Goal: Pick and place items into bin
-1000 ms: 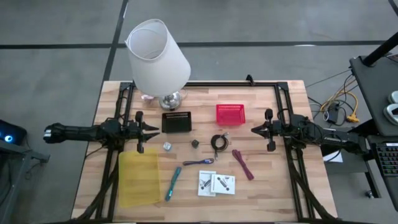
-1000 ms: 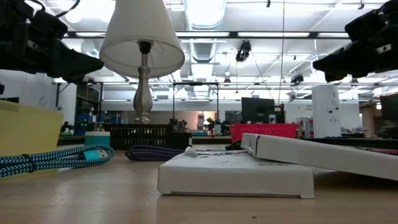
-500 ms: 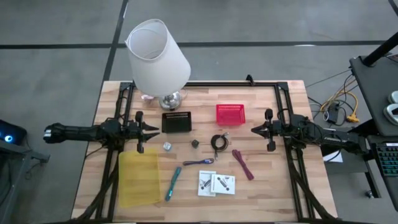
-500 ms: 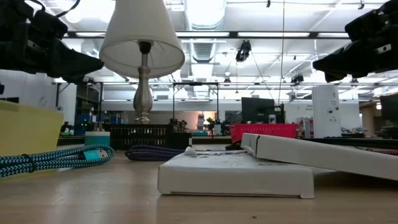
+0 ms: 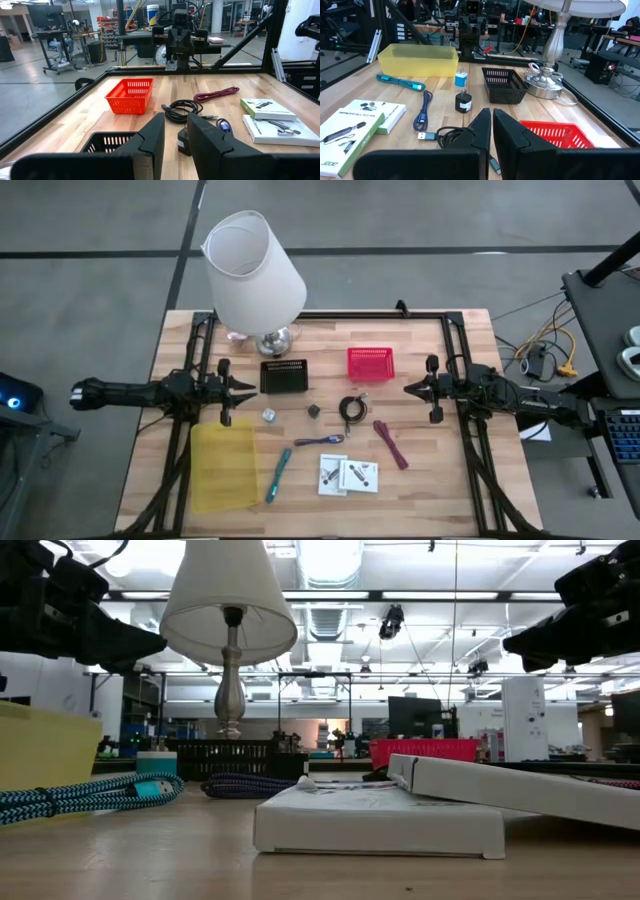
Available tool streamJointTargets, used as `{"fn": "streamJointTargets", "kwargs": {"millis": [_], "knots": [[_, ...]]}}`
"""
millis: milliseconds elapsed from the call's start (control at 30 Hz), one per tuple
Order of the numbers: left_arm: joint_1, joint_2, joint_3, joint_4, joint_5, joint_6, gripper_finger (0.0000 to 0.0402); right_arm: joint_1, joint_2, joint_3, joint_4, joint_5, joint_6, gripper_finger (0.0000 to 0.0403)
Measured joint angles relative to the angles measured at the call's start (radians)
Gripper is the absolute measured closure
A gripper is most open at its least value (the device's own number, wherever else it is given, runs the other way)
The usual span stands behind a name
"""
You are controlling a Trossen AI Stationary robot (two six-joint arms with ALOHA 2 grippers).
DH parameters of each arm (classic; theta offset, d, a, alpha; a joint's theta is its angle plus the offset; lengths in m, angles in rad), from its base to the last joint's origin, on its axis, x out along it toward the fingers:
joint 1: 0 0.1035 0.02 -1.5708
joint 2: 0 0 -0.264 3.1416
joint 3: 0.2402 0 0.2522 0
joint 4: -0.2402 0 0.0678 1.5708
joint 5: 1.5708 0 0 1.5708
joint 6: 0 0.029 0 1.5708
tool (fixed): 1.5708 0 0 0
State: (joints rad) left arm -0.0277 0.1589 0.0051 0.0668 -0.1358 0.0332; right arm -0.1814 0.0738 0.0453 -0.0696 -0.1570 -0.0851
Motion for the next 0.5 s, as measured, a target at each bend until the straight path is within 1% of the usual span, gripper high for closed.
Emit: {"fn": "streamJointTargets", "kwargs": {"millis": [167,333,500], "knots": [[0.000,0.000,0.000,0.000,0.000,0.000,0.0334,0.000,0.000,0.000,0.000,0.000,-0.054,0.0394],[0.000,0.000,0.000,0.003,0.000,0.000,0.0334,0.000,0.000,0.000,0.000,0.000,-0.023,0.0394],[0.000,0.000,0.000,0.019,0.000,0.000,0.0333,0.000,0.000,0.000,0.036,0.000,-0.012,0.0394]]}}
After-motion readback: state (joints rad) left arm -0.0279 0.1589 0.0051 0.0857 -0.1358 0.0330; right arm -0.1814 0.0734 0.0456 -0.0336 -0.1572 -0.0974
